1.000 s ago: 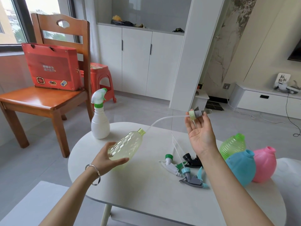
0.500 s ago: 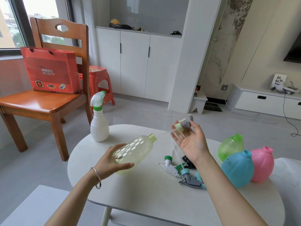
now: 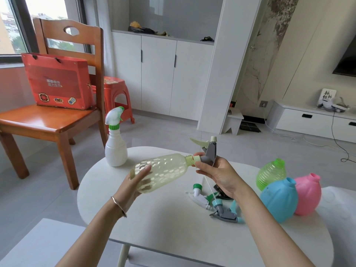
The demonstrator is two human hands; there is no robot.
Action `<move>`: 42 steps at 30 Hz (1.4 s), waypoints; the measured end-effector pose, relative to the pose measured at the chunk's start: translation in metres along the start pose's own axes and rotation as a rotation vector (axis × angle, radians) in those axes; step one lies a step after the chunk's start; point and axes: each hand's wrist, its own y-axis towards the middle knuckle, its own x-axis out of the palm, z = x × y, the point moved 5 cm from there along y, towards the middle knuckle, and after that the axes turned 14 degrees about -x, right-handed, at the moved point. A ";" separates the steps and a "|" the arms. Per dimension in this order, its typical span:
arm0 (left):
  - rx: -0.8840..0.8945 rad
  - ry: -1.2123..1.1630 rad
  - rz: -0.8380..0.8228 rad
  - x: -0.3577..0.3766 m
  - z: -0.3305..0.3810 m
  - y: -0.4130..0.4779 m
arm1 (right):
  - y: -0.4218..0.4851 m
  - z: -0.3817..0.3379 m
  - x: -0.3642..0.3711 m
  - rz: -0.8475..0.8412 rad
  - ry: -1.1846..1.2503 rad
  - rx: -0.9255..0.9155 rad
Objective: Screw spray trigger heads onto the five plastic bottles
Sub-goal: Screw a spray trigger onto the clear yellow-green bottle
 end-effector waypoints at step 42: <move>0.044 0.364 -0.006 0.010 -0.005 0.001 | -0.011 0.032 -0.025 0.219 0.019 0.202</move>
